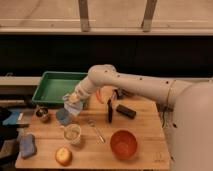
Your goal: Place towel in tray
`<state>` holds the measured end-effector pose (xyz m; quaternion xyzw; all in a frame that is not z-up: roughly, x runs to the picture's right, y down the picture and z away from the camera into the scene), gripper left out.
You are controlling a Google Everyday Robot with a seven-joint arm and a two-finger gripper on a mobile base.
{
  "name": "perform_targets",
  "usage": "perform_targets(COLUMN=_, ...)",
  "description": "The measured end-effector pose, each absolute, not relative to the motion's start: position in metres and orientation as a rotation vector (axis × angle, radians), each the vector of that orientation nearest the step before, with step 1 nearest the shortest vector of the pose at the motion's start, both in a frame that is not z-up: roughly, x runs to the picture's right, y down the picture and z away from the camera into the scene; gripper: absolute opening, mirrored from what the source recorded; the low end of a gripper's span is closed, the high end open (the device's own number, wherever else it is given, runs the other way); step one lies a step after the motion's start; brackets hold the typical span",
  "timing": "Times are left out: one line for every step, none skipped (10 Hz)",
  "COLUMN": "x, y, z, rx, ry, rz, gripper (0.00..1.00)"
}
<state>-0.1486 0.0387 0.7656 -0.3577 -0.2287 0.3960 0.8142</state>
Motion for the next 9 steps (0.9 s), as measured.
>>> perform_targets(x=-0.135, y=0.023, z=0.768, rx=-0.734, ry=-0.522, rz=0.89, gripper=0.0)
perform_targets(x=-0.12, y=0.009, z=0.771, rx=-0.696, ry=-0.583, rz=0.954, gripper=0.0)
perform_targets(x=-0.113, y=0.003, z=0.772, rx=-0.676, ry=-0.608, rz=0.983, gripper=0.0)
perform_targets(x=-0.111, y=0.0, z=0.772, rx=-0.668, ry=-0.622, rz=0.996, gripper=0.0)
perform_targets(x=-0.112, y=0.001, z=0.772, rx=-0.67, ry=-0.622, rz=0.994, gripper=0.0)
perform_targets(x=-0.113, y=0.0, z=0.771, rx=-0.671, ry=-0.624, rz=0.993, gripper=0.0)
perform_targets(x=-0.112, y=0.001, z=0.772, rx=-0.67, ry=-0.622, rz=0.995, gripper=0.0)
perform_targets(x=-0.111, y=0.002, z=0.772, rx=-0.671, ry=-0.617, rz=0.992, gripper=0.0)
perform_targets(x=-0.108, y=0.005, z=0.775, rx=-0.671, ry=-0.615, rz=1.007, gripper=0.0)
